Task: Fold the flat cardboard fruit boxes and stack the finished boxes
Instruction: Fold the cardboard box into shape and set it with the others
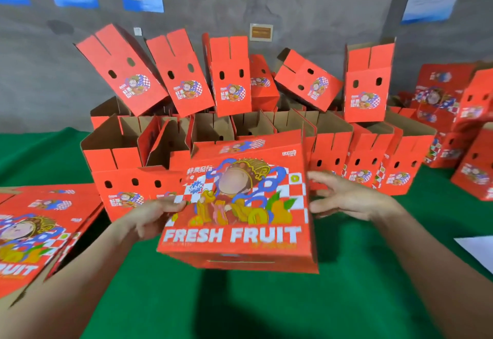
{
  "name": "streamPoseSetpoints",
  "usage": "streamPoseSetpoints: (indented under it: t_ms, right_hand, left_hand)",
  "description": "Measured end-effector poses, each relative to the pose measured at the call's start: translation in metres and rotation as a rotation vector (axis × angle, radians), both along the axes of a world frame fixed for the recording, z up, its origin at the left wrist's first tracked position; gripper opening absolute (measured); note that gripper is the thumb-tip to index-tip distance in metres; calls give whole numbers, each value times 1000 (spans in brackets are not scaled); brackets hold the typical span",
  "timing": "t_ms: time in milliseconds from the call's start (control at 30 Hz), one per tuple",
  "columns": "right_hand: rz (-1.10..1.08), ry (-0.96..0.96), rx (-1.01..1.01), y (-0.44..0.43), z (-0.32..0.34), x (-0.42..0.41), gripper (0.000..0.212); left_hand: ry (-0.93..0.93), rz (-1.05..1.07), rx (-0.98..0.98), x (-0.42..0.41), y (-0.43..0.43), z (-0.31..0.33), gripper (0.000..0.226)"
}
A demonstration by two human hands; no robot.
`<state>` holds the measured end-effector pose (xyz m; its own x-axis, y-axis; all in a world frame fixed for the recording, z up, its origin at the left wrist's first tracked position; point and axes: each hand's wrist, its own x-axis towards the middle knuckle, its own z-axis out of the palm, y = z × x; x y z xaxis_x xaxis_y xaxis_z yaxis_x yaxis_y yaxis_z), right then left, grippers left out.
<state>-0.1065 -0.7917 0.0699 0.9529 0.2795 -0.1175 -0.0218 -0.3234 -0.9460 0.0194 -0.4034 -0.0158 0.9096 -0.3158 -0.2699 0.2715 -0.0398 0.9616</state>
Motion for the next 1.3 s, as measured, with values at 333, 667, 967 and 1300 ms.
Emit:
streamPoseSetpoints:
  t_ms: [333, 667, 967, 1300]
  right_hand:
    - [-144, -569, -663, 28, -76, -24, 55]
    - [-217, -640, -661, 56, -155, -32, 40]
    - [-338, -853, -701, 47, -149, -49, 64]
    - [-340, -483, -620, 48, -151, -37, 100]
  left_hand:
    - [-477, 133, 593, -31, -68, 4, 61]
    - [-1042, -297, 741, -45, -118, 60, 101]
    - [-1062, -85, 668, -29, -106, 98, 23]
    - [-1064, -152, 748, -19, -123, 113, 28]
